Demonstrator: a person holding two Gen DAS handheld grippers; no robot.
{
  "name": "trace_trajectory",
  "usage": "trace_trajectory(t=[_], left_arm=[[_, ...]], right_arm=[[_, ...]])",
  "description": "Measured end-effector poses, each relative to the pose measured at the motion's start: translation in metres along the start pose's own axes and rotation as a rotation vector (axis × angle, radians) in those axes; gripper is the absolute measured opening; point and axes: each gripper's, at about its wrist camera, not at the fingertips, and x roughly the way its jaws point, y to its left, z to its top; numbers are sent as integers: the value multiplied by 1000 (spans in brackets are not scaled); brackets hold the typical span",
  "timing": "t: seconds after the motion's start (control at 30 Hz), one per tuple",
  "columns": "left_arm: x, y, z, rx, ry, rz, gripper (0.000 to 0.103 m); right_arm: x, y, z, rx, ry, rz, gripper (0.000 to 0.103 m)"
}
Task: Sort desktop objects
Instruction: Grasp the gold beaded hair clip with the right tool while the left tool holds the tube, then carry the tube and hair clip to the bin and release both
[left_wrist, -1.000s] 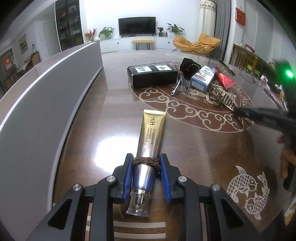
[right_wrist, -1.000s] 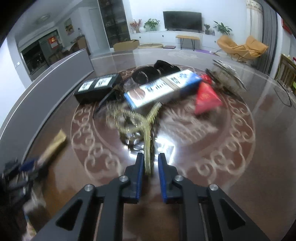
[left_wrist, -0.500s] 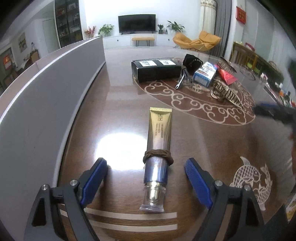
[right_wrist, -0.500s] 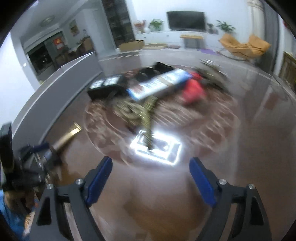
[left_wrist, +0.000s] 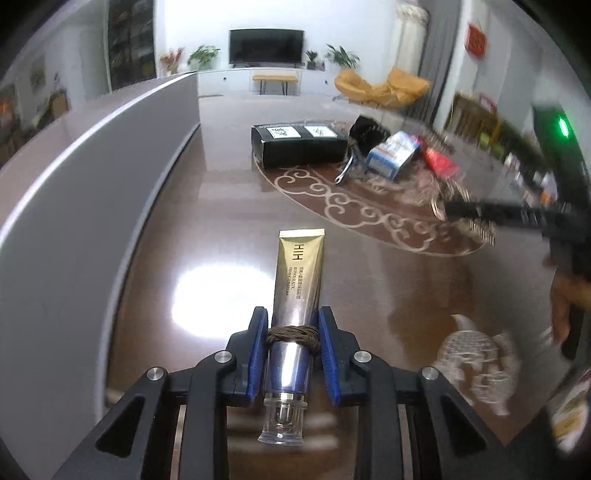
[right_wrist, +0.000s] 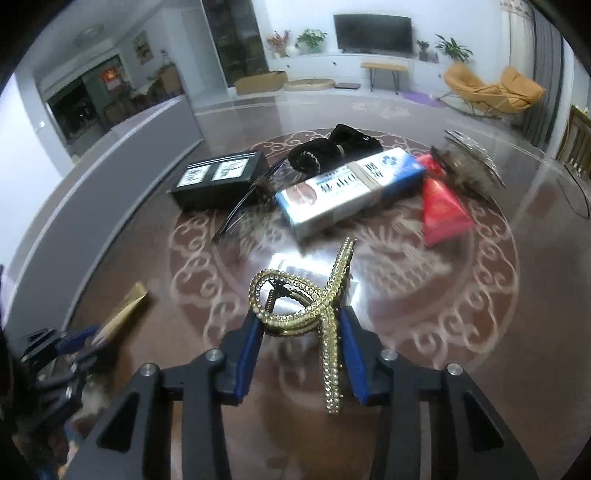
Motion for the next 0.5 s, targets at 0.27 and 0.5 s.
trace_trajectory(t=[0.27, 0.5], left_arm=[[-68, -2, 10, -66, -137, -59, 27], [-148, 67, 52, -124, -268, 12, 27]], right_arm=[[-52, 16, -10, -9, -20, 114, 42], [-85, 133, 50, -136, -123, 298, 42]])
